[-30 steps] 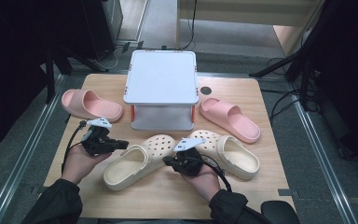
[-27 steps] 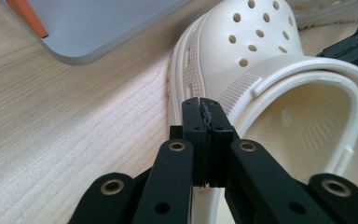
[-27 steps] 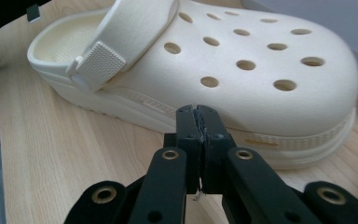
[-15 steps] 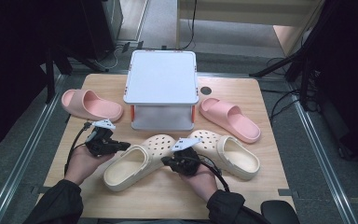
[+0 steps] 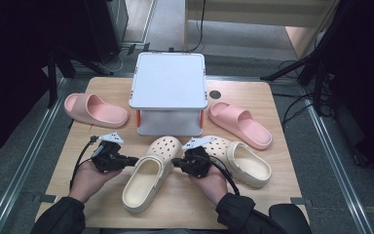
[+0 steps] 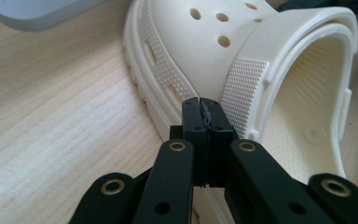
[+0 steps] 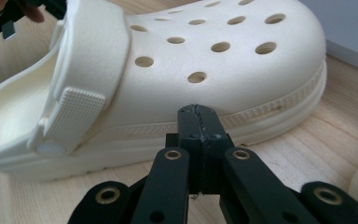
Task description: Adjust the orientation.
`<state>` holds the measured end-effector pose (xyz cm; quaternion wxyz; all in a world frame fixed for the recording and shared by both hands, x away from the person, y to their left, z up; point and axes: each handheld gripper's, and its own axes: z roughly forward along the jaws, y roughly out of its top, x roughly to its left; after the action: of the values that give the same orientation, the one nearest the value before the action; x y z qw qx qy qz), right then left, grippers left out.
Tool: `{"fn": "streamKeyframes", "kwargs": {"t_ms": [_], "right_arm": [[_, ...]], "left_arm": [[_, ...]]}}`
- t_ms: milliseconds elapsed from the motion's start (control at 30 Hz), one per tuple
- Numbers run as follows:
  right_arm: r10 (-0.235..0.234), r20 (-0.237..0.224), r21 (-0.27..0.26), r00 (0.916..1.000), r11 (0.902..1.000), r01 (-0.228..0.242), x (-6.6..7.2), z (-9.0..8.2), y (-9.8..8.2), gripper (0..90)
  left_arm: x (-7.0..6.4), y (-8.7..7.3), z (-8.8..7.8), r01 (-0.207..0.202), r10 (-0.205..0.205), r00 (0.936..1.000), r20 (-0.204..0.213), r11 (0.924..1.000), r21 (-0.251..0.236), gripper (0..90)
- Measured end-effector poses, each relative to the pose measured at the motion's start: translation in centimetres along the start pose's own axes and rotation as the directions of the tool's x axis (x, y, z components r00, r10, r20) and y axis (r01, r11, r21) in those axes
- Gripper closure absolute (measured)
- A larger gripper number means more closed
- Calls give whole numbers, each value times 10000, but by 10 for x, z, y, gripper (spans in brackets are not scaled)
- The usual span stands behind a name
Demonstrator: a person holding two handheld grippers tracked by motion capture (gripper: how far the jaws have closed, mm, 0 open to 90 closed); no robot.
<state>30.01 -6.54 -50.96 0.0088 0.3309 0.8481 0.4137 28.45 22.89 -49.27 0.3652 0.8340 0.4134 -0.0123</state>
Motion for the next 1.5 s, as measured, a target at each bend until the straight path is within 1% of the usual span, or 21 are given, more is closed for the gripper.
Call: {"fn": "streamKeyframes", "kwargs": {"t_ms": [200,300,400,633,733,767,800,833,867,900,967,1033,1067,1100,1167,1200,1267,1333,1400,1467,1500], "right_arm": [[64,133,-101,9999,9999,-63,-2,4,3,900],[155,158,-126,9998,9998,-153,-4,5,6,900],[183,202,-123,9996,9998,-180,-6,6,8,900],[-13,399,-87,9992,10000,16,-9,8,13,900],[7,400,-98,9992,10000,-3,-11,7,14,886],[7,400,-98,9992,10000,-3,-11,7,14,886],[25,329,-177,9995,9998,-19,-12,3,15,869],[25,329,-177,9995,9998,-19,-12,3,15,869],[4,306,-273,9995,9996,4,-12,1,16,852],[18,195,-514,9998,9987,-8,-12,-6,18,798],[41,144,-616,9999,9981,-32,-11,-8,19,775],[-12,132,-680,9999,9977,21,-9,-14,19,738],[-86,206,-745,9998,9972,101,-7,-18,20,707],[-86,206,-745,9998,9972,101,-7,-18,20,707],[-53,227,-811,9997,9967,71,-6,-23,19,677],[-16,207,-866,9998,9962,33,-5,-27,19,655],[-7,55,-882,10000,9961,11,-4,-32,17,648],[-9,88,-936,10000,9956,17,-3,-36,17,634],[-59,45,-1065,10000,9943,64,-1,-41,16,595],[-68,60,-988,10000,9951,74,1,-47,14,553],[-68,60,-988,10000,9951,74,1,-47,14,553]], "left_arm": [[-10,-3,2,-6,6,10000,25,10000,-41,895],[-14,-3,2,20,-19,10000,28,9998,-188,894],[-17,-4,4,220,-218,9997,50,9988,-440,887],[-21,-4,6,321,-317,9995,69,9981,-535,870],[-22,-3,4,435,-444,9989,-113,9964,-728,846],[-21,-2,2,455,-463,9989,-77,9959,-776,846],[-20,-2,0,483,-484,9988,-6,9958,-773,800],[-20,-1,-1,526,-530,9986,-37,9954,-798,800],[-20,-1,-3,460,-467,9989,-80,9961,-755,773],[-20,0,-6,458,-466,9989,-75,9957,-800,722],[-19,2,-9,404,-413,9991,-91,9958,-823,710],[-19,4,-13,503,-522,9985,-169,9942,-951,686],[-19,6,-15,495,-517,9985,-185,9936,-1018,637],[-19,6,-18,435,-463,9987,-229,9927,-1123,637],[-18,8,-23,432,-455,9988,-161,9918,-1202,553],[-17,10,-28,386,-422,9988,-240,9904,-1326,542],[-16,12,-30,415,-447,9988,-203,9895,-1387,530],[-13,15,-34,513,-547,9983,-182,9870,-1520,523],[-11,18,-37,600,-639,9977,-221,9875,-1459,490],[-11,22,-40,448,-498,9983,-299,9876,-1506,505],[-12,24,-43,441,-481,9986,-229,9875,-1512,505]]}}
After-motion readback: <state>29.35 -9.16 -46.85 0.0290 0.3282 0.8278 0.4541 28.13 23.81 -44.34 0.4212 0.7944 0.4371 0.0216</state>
